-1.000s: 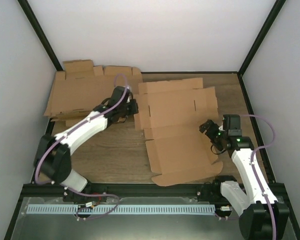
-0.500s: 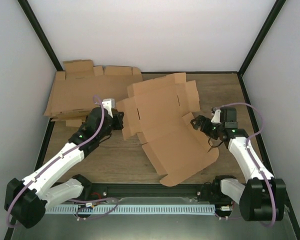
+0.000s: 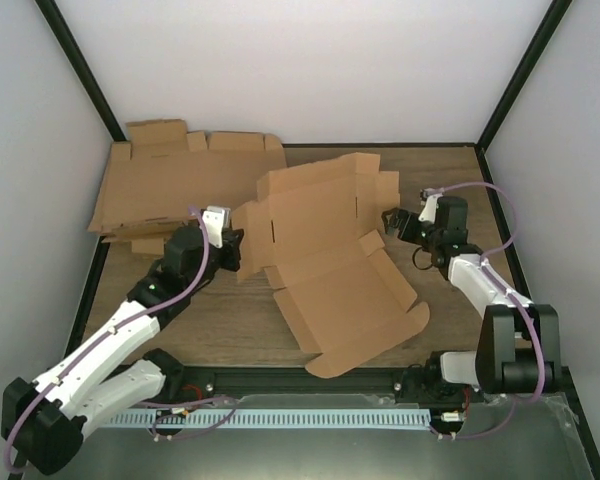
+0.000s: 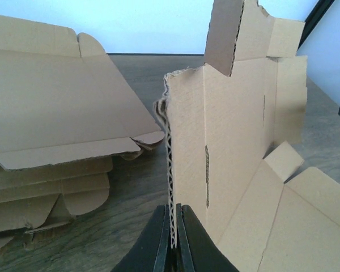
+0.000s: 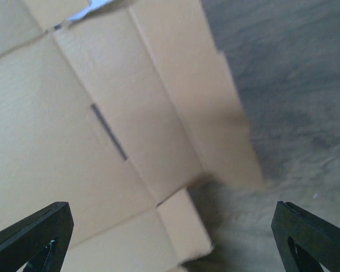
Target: Fold the paper box
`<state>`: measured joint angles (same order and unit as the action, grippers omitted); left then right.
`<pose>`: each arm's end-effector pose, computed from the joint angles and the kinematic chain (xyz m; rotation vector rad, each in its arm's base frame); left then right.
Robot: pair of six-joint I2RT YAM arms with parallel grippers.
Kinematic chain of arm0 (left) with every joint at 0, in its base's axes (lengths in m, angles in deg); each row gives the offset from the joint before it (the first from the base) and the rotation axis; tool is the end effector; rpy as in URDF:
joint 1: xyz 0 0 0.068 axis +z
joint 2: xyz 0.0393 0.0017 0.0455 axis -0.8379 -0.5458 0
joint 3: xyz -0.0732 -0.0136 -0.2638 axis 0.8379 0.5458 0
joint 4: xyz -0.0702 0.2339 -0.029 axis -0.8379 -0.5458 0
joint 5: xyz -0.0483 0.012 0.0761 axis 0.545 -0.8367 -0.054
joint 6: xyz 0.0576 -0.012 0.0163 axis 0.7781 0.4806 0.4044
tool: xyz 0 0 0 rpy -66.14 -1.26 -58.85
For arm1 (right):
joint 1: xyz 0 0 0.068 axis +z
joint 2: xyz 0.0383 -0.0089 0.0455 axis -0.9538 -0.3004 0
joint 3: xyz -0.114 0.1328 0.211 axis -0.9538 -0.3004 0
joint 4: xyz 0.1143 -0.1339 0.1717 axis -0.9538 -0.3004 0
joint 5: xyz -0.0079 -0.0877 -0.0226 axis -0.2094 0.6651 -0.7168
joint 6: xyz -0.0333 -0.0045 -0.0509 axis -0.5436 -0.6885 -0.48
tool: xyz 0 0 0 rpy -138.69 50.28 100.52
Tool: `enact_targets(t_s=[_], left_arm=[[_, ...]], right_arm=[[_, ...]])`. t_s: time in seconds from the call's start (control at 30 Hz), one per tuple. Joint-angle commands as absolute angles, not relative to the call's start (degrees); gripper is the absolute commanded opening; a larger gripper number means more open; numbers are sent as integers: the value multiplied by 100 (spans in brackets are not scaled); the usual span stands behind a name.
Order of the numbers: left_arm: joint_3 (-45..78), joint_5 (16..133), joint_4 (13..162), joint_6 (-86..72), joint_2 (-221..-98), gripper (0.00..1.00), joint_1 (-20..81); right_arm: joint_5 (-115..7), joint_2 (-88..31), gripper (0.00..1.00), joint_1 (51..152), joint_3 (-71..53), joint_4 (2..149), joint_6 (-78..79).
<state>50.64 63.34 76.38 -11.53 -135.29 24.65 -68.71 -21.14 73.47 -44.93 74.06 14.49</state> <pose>0.1712 -0.1055 0.2796 0.2460 1.9852 -0.5040 0.2622 0.0215 0.2212 0.1672 2.2153 0.6392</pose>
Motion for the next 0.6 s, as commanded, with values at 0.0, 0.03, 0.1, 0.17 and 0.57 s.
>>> enact_targets(t_s=[0.0,0.03,0.1,0.17,0.57], left_arm=[[5232,6207,7747,-697,-13298,4,2432],[5260,6146,7735,-670,-13248,4,2432],[5359,6249,7798,-538,-13151,4,2432],[5499,6494,7898,-349,-13078,4,2428],[5796,6463,7978,-244,-12857,4,2423]], right_arm=[[-6070,-2482,100,7393,-4255,8367,1095],[-5951,-2575,100,7393,-4204,8434,1010],[-5911,-2761,100,7393,-4103,8528,788],[-6046,-2955,100,7393,-3983,8601,624],[-6904,-3657,79,7397,-3522,8767,253]])
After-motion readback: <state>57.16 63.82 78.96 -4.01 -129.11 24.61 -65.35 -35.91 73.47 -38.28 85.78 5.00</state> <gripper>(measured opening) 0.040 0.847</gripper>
